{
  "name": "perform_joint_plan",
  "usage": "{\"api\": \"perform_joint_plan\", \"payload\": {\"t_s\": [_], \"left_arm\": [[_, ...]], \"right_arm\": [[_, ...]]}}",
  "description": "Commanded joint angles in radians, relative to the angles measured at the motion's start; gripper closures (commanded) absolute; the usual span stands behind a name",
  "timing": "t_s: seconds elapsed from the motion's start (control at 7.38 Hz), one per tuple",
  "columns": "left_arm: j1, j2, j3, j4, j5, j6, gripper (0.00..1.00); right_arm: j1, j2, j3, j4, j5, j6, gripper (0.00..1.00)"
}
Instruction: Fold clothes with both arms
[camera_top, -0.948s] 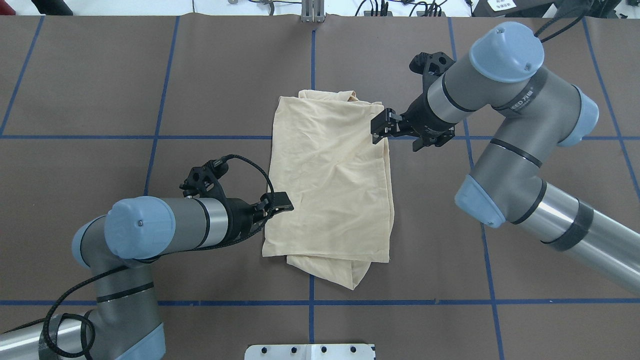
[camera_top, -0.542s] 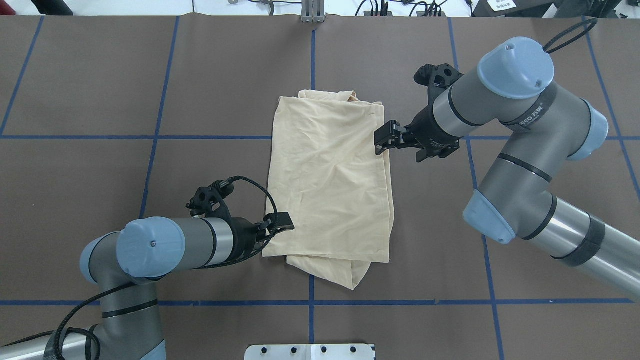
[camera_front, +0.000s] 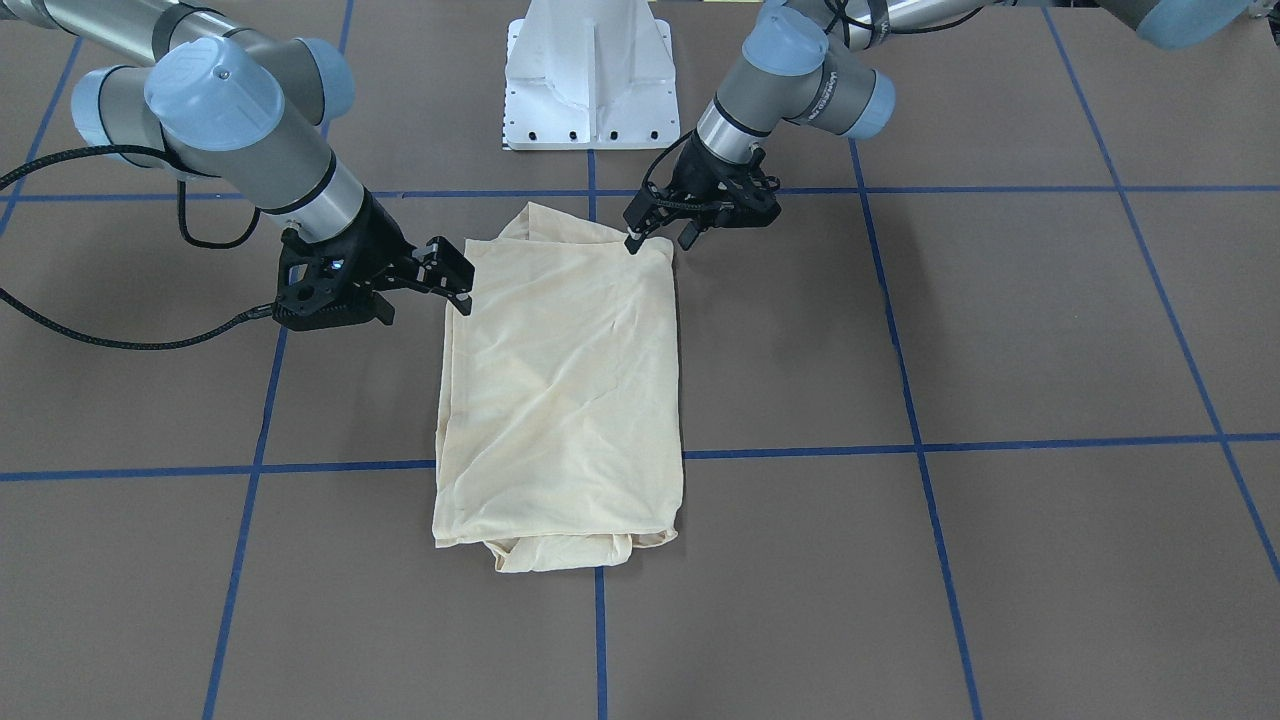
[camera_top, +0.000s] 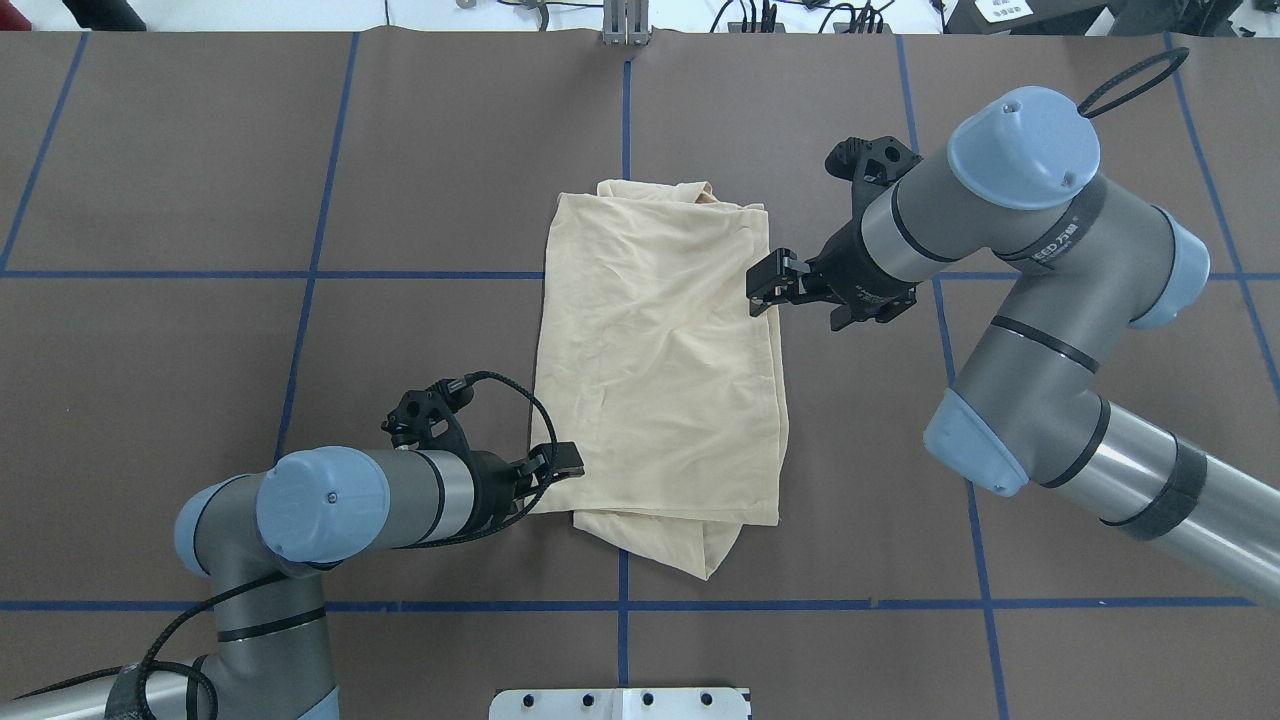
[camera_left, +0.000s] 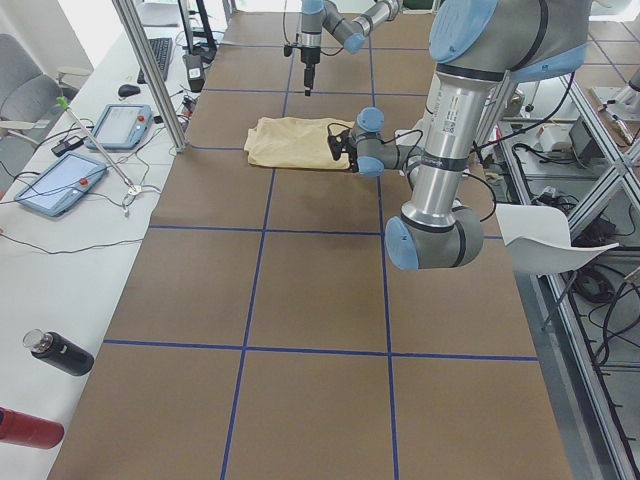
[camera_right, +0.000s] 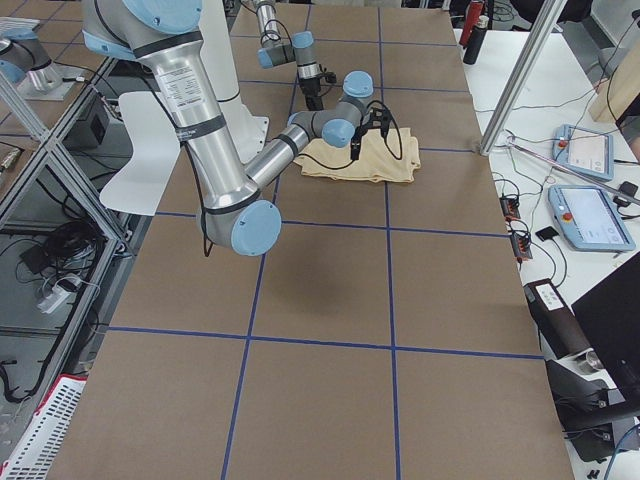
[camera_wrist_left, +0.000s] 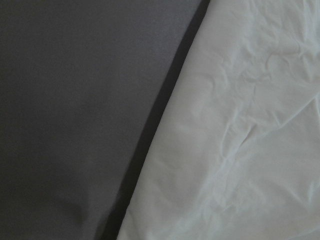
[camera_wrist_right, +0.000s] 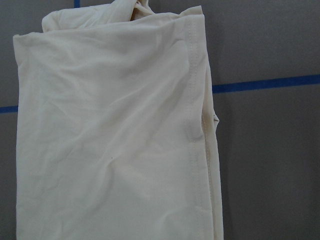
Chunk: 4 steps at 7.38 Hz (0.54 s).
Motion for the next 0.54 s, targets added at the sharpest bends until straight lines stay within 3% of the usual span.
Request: {"api": "perform_joint_plan", "payload": {"t_s": [0.0,0.27,0.41], "left_arm": [[0.023,-0.013,0.000,0.044,0.000,0.001,0.04],[0.023,-0.013,-0.001,0.044,0.000,0.001,0.36],[0.023,-0.013,0.000,0.044,0.000,0.002,0.37]], "right_arm": [[-0.001,0.000,-0.001,0.000,0.000,0.000,0.00],[-0.001,0.000,-0.004,0.000,0.001,0.000,0.00],[-0.001,0.000,-0.004,0.000,0.001,0.000,0.00]]}}
